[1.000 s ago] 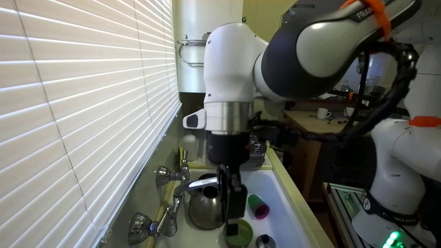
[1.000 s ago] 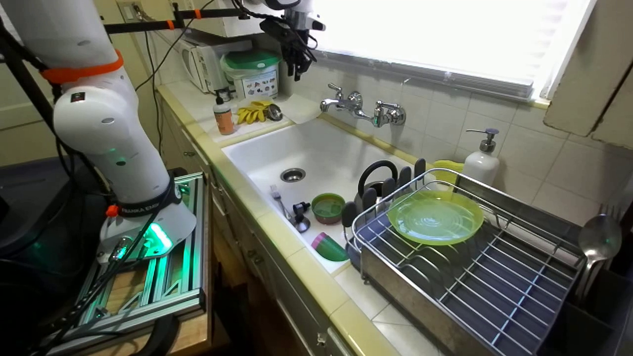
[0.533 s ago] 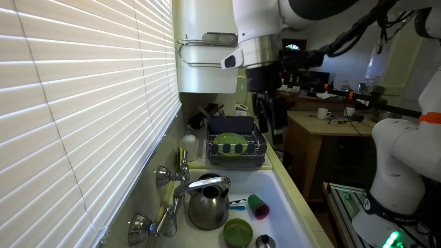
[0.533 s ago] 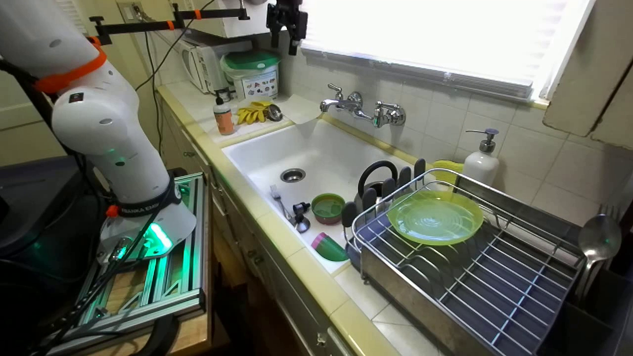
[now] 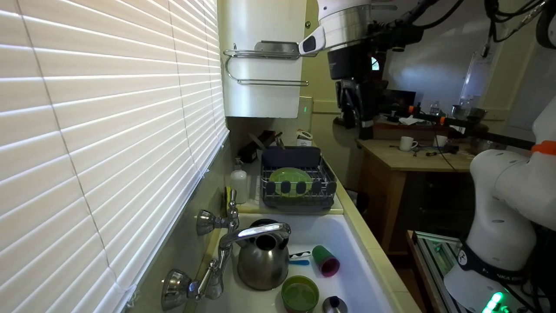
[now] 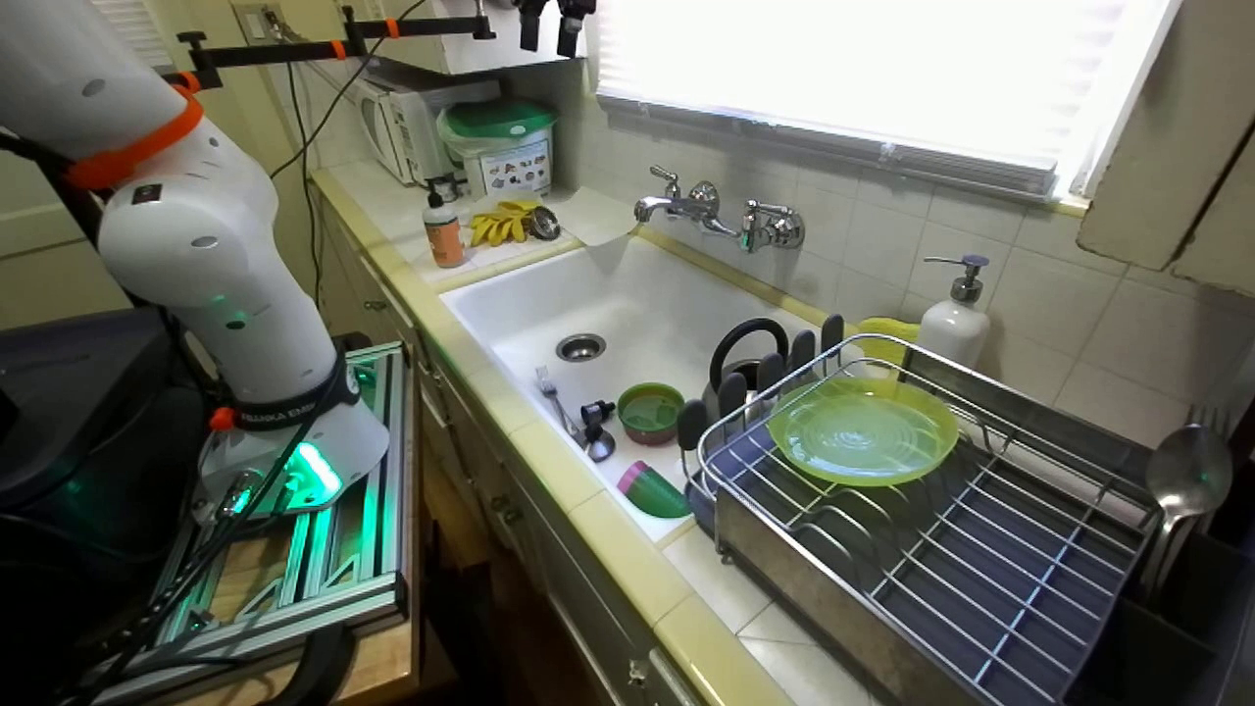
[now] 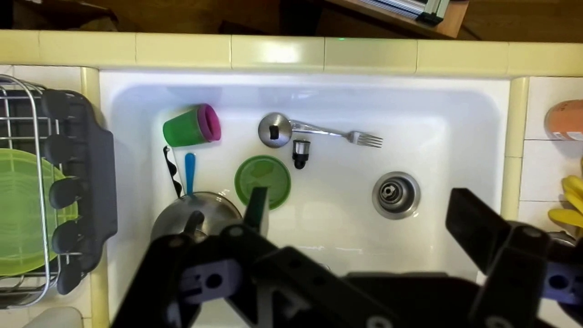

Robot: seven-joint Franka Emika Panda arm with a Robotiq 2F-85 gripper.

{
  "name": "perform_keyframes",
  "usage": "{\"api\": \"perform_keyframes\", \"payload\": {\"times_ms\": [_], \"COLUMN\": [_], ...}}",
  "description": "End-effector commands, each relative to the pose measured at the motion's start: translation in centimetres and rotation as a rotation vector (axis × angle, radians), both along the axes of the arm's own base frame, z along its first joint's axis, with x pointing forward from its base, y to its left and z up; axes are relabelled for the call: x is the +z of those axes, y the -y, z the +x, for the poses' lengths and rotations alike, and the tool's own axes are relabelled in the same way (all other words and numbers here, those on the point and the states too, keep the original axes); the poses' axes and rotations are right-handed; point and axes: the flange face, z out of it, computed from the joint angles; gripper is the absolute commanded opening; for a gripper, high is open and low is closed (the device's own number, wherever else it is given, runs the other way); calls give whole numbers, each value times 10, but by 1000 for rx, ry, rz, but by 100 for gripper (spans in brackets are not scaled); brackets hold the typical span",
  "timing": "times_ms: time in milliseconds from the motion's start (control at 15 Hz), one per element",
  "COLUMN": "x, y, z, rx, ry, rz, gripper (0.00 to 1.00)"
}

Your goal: Push the faucet handle of the right tap to the right and of the left tap to the left

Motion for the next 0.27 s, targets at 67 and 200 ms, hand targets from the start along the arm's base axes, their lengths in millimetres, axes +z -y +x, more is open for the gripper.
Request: {"api": "perform_keyframes", "payload": {"times_ms": [67, 200], "x": [-1, -1], "y": [0, 0], "z": [1, 1], "rx": [-1, -1], "ry": [-4, -5], "rz": [-1, -2], "gripper": [100, 100]}}
